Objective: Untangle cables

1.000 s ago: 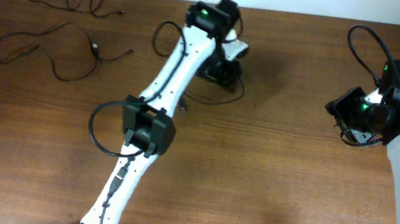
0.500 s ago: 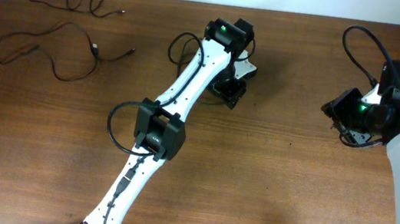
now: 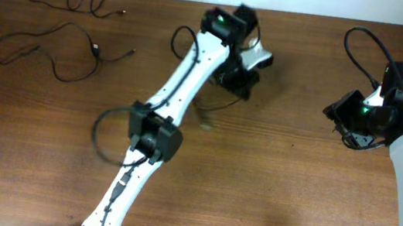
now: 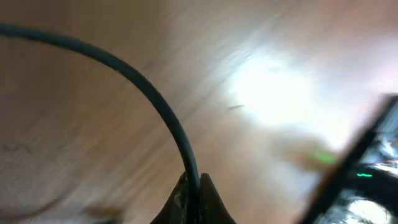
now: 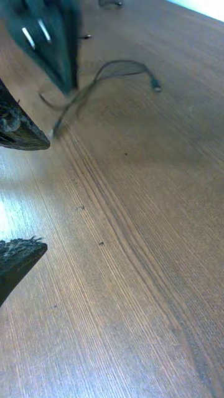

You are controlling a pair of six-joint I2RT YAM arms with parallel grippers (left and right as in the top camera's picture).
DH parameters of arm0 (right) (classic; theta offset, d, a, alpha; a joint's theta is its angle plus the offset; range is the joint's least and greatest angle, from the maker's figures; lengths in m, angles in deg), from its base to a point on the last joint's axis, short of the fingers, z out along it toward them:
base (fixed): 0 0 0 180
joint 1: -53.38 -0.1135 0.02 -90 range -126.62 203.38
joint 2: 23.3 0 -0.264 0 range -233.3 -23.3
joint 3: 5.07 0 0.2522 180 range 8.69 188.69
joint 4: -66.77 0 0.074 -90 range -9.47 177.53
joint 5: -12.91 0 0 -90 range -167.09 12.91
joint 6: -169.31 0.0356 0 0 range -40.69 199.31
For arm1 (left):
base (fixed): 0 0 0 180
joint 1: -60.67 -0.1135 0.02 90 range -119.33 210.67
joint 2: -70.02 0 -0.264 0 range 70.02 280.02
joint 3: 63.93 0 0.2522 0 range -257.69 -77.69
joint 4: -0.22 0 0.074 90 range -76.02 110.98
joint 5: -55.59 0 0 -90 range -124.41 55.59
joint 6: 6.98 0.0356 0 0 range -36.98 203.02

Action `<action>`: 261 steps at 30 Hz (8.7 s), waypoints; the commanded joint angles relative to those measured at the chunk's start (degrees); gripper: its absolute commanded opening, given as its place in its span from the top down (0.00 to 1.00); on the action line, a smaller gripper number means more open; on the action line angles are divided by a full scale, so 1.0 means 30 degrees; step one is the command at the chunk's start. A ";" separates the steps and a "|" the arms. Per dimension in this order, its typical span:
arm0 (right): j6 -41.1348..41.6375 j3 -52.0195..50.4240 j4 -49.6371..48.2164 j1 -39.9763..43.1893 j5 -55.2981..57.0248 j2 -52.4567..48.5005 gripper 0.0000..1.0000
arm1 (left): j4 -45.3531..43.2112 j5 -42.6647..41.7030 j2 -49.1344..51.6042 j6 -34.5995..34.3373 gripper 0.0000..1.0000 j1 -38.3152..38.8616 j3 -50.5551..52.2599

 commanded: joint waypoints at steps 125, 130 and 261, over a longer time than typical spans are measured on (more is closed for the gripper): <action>-0.3701 0.2433 -0.1982 -0.3912 -0.7555 -0.1311 0.59 | -0.8087 -1.1373 -0.7650 -0.9355 1.00 -0.2550 -0.1115; -0.4197 0.2433 -0.0882 -0.3912 -0.8750 -0.1311 0.55 | -0.9908 -0.9238 -0.7650 -1.1555 1.00 -0.2608 -0.1115; 0.8218 0.3475 -0.9588 -0.0160 -1.1213 -0.2361 0.96 | -0.6441 -0.6579 -0.7650 -0.9457 1.00 -0.0772 -0.1115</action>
